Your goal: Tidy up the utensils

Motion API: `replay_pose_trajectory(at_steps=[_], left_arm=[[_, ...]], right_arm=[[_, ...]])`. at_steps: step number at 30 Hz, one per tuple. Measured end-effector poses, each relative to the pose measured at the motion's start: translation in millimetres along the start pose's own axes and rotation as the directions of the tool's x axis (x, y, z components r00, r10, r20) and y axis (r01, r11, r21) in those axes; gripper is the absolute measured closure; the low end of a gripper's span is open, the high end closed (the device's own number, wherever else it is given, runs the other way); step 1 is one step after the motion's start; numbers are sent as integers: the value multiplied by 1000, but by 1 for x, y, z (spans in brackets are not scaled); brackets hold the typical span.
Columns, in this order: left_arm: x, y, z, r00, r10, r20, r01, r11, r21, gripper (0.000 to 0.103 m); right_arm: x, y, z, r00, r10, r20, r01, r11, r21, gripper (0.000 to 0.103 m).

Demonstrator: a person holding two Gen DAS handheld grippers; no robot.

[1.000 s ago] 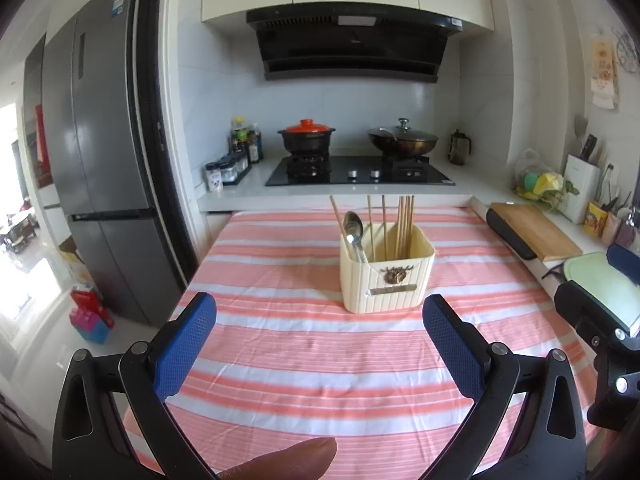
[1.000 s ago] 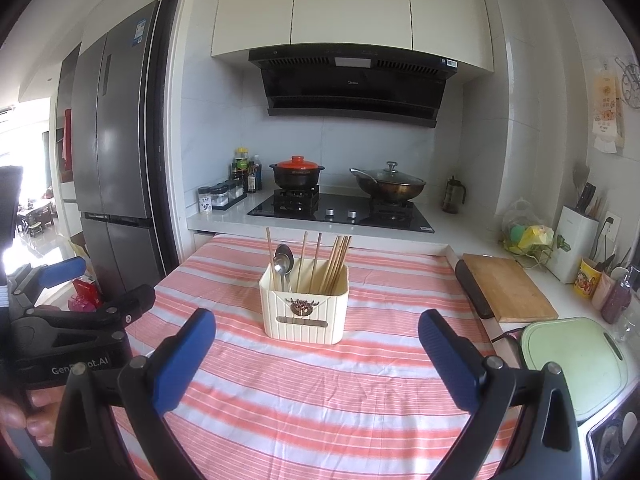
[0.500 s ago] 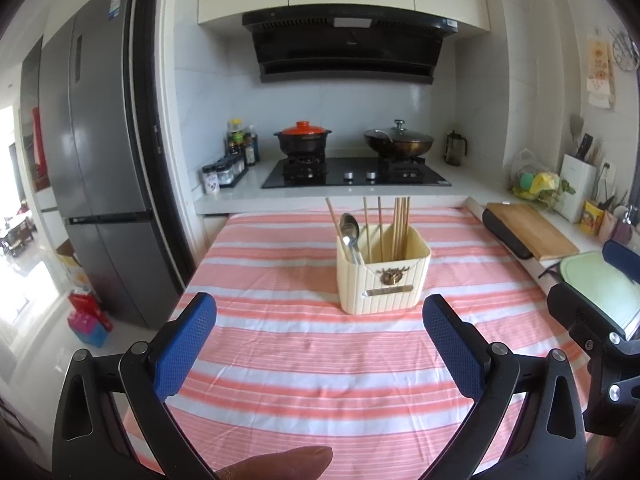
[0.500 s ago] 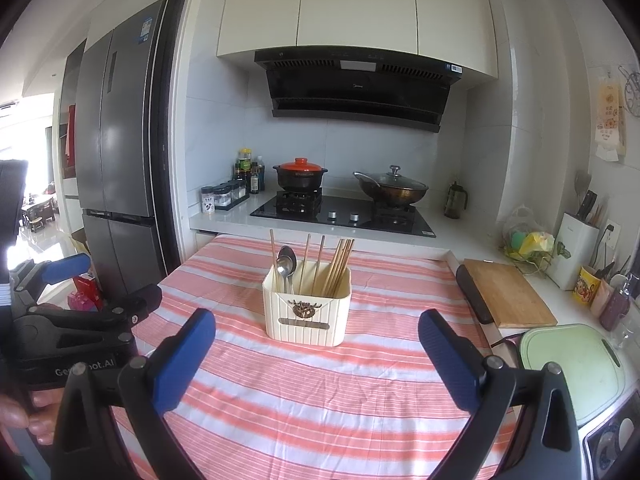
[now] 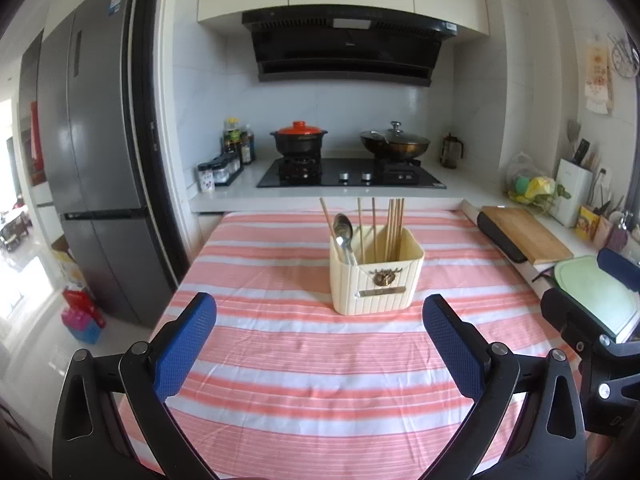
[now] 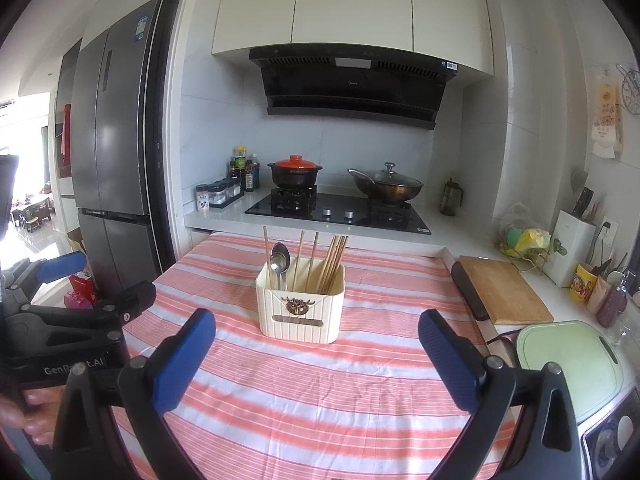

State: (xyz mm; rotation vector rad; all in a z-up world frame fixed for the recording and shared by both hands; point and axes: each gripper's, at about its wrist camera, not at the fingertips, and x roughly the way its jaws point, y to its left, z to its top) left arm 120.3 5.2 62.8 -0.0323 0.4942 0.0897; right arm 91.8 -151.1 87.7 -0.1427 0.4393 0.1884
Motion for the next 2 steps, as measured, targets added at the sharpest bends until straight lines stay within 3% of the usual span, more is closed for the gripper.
replay_pose_trajectory(at_steps=[2], left_arm=[[1,0,0,1000,16,4,-16,1000,3,0]], right_arm=[[2,-2,-1,1000,0,-5,0,1000,2,0]])
